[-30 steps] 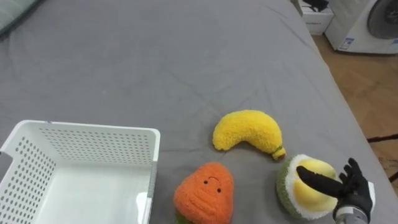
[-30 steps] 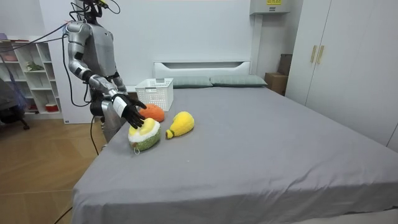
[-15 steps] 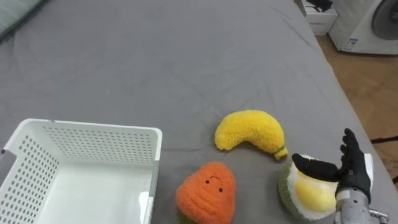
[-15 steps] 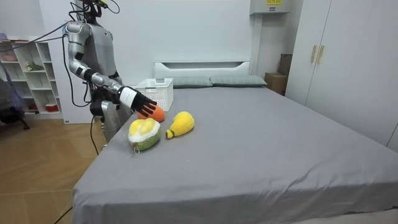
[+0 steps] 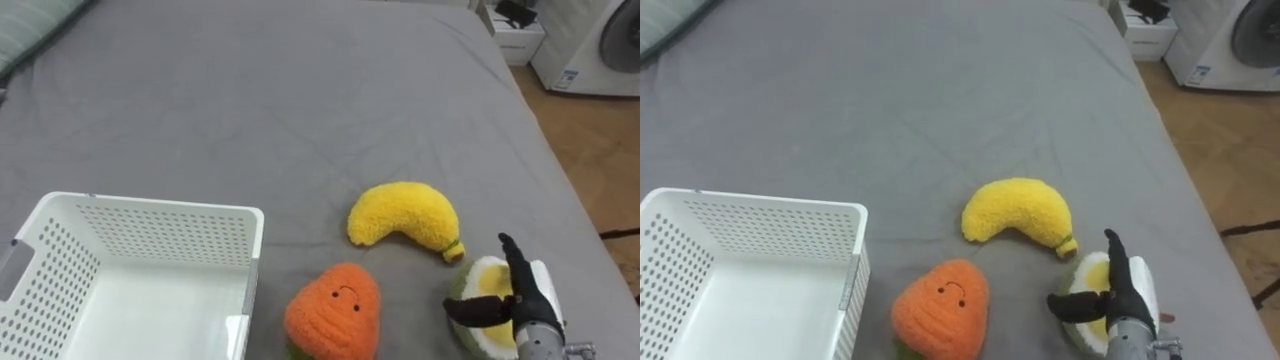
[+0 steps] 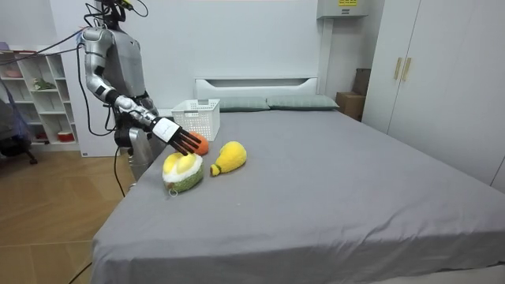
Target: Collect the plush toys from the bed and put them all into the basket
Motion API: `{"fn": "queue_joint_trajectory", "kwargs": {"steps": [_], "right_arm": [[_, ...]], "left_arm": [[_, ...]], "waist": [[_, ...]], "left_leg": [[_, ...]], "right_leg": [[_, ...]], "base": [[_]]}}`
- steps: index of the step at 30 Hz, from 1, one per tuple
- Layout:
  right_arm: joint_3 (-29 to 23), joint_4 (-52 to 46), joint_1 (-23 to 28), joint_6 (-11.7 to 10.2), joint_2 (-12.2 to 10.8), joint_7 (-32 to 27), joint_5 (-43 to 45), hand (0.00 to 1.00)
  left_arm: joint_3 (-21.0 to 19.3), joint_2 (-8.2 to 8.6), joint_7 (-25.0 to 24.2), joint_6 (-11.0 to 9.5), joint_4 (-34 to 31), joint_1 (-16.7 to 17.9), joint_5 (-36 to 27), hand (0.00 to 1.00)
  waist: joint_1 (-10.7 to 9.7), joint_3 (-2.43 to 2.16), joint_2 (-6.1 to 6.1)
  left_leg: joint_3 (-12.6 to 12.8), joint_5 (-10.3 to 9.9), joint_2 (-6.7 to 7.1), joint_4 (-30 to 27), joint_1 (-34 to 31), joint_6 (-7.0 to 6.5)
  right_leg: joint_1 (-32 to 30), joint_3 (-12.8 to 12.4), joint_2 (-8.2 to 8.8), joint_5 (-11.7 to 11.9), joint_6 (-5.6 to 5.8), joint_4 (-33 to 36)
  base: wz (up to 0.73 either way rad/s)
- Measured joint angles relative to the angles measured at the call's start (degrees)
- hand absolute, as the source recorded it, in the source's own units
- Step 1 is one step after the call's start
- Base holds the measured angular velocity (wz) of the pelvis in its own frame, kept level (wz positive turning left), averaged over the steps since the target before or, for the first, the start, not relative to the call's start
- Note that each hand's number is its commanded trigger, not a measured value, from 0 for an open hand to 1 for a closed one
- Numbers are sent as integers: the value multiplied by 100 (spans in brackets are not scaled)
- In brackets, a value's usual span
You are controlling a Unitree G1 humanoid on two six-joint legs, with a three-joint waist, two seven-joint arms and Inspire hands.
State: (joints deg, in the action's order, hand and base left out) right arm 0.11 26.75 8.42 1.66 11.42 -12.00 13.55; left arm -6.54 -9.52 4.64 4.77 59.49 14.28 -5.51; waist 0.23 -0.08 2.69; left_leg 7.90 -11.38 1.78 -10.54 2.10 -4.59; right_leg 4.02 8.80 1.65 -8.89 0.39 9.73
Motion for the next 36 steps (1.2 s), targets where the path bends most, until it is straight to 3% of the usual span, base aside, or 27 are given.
{"fn": "queue_joint_trajectory", "kwargs": {"steps": [4, 12, 18, 24, 31, 32, 33, 34, 35, 36], "right_arm": [[9, 552, -195, 17, -2, 56, 97, 0], [10, 892, -303, 50, 2, 65, 839, 0], [-5, 1163, -331, 90, 46, 153, 1190, 0], [13, 1535, -353, 106, 167, 234, 1829, 0], [50, 1770, -276, 295, 245, 258, 2059, 0], [53, 1778, -237, 340, 256, 243, 2087, 4], [53, 1786, -218, 349, 261, 225, 2114, 61], [53, 1808, -199, 360, 270, 215, 2172, 70], [56, 1810, -198, 402, 270, 216, 2233, 100], [58, 1820, -199, 421, 272, 215, 2289, 100]], "left_arm": [[3, 5, 17, 19, -133, 48, 0, 0], [-3, -17, -81, 42, -152, 76, 201, 0], [-21, -46, -246, 177, -199, 70, 639, 0], [-41, -60, -266, 361, -215, 98, 897, 0], [-48, -60, -146, 487, -276, 40, 1153, 0], [-48, -60, -108, 506, -285, 26, 1175, 0], [-48, -60, -97, 519, -297, 26, 1199, 0], [-51, -60, -57, 539, -305, 30, 1200, 0], [-53, -60, -19, 585, -305, 32, 1203, 0], [-53, -60, -11, 614, -304, 30, 1208, 0]], "waist": [[26, 3, 76], [47, -4, 82], [138, -16, 102], [188, -28, 121], [274, -31, 119], [302, -31, 119], [313, -32, 117], [330, -33, 116], [333, -34, 114], [334, -35, 111]], "left_leg": [[-33, 0, 3, 0, 6, 0], [-145, -1, 14, -54, -65, -1], [-212, -2, 16, -93, -9, 1], [-369, -10, 52, -155, 6, -7], [-448, -36, 67, -306, -43, -16], [-463, -36, 71, -315, -43, -15], [-472, -39, 73, -320, -43, -11], [-475, -50, 74, -325, -42, 6], [-475, -51, 73, -329, -46, 7], [-475, -51, 73, -329, -47, 7]], "right_leg": [[23, 47, 4, 1, -1, 1], [28, 100, 7, 2, -1, -2], [130, 119, 7, 2, -2, -19], [217, 292, 35, 2, -1, -19], [254, 256, 35, 1, 0, -17], [257, 256, 35, 1, 0, -17], [256, 256, 35, 1, 0, -17], [252, 252, 37, 1, 1, -15], [250, 249, 37, 0, 1, -17], [250, 250, 38, 0, 1, -17]], "base": [[6], [7], [7], [12], [6], [5], [5], [0], [0], [0]]}}
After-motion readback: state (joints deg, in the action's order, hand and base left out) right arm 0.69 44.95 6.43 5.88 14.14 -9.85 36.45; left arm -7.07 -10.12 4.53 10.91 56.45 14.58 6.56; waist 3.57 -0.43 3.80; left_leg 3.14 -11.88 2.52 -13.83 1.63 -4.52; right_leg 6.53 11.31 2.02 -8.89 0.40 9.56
